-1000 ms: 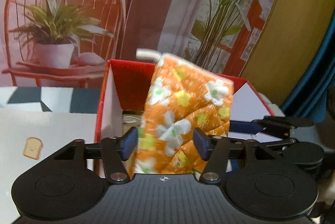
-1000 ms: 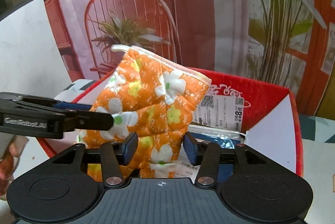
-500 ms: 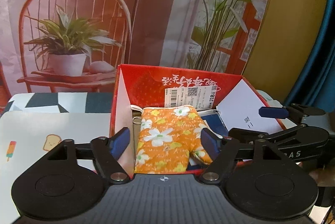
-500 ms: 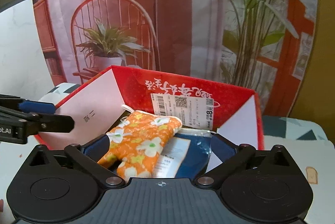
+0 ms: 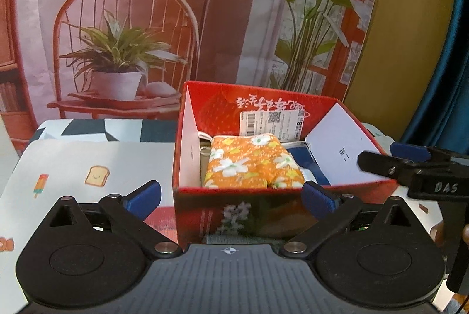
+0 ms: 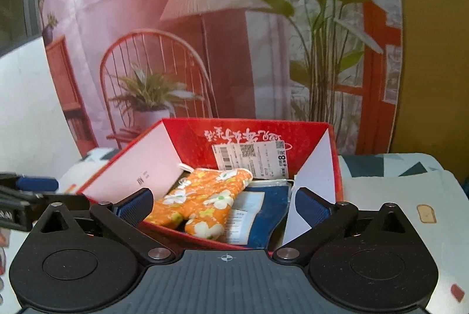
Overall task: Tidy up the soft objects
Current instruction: 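Lift the orange pouch with the left tool and release it into the red box, then lower the left tool onto the black glove and close its fingers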
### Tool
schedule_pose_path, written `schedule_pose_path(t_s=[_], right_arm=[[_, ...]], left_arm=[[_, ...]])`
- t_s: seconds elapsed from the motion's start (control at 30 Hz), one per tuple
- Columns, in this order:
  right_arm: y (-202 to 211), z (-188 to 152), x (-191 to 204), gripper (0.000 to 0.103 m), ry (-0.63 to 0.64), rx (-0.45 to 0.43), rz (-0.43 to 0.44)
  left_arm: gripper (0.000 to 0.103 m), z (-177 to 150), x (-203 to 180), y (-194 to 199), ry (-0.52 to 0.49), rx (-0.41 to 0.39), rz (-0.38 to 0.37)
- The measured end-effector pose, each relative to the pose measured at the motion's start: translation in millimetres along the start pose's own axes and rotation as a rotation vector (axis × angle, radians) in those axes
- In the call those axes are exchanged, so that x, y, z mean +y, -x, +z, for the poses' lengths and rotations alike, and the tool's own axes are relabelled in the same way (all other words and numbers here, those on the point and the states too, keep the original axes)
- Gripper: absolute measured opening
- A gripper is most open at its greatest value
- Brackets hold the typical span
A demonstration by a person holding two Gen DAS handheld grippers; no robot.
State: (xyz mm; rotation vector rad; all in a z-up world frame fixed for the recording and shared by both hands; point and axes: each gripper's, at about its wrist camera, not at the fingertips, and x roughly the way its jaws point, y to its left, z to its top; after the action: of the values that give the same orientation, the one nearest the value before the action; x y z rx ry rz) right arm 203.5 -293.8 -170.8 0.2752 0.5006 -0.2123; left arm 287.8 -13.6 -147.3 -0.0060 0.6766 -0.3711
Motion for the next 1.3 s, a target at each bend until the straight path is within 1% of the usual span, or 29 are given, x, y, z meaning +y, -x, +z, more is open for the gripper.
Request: schedule_pose_path(t_s=[0.1, 0.2, 0.33, 0.47, 0.53, 0.6, 0.8, 0.9, 1.03, 1.13, 1.3], right_arm=[[13.0, -4.7, -3.2, 0.103, -0.027, -0.032, 0.0], [21.6, -11.0, -4.8, 0.103, -0.042, -0.035, -0.016], [29.4, -19.2, -4.9, 0.103, -0.054, -0.016, -0.002], [34.6, -28.5, 2.0, 0.103, -0.015, 0.007, -0.024], [35.2, -33.9, 5.1, 0.103, -0.001, 0.027, -0.009], [37.4, -40.7, 7.8, 0.103, 0.009, 0.033, 0.0], [39.6, -60.0, 14.5, 0.103, 0.044, 0.059, -0.016], [39.9, -68.2, 13.1, 0.103, 0.04, 0.081, 0.011], [42.3, -80.5, 13.2, 0.103, 0.039, 0.094, -0.004], [44.6, -89.3, 10.0, 0.103, 0.014, 0.103, -0.002], [46.3, -105.7, 0.9, 0.103, -0.014, 0.138, -0.023]], left_arm=[[0.103, -8.8, -1.4, 6.4, 0.006, 0.001, 0.001], [0.103, -17.4, -2.7, 11.3, 0.011, 0.008, 0.002], [0.103, -30.1, -5.1, 17.0, 0.01, 0.017, 0.004], [0.103, -43.8, -8.2, 21.4, -0.005, 0.023, 0.011], [0.103, -50.2, -8.7, 22.4, -0.005, 0.031, 0.006], [0.103, -55.9, -7.0, 22.4, 0.008, 0.042, -0.002], [0.103, -73.2, -2.0, 21.7, 0.057, 0.066, -0.008], [0.103, -79.9, -1.6, 20.6, 0.063, 0.077, -0.005], [0.103, -90.6, -1.8, 19.9, 0.067, 0.094, -0.002], [0.103, -98.5, -1.2, 20.7, 0.075, 0.106, -0.003], [0.103, -113.5, -0.8, 24.6, 0.08, 0.13, -0.002]])
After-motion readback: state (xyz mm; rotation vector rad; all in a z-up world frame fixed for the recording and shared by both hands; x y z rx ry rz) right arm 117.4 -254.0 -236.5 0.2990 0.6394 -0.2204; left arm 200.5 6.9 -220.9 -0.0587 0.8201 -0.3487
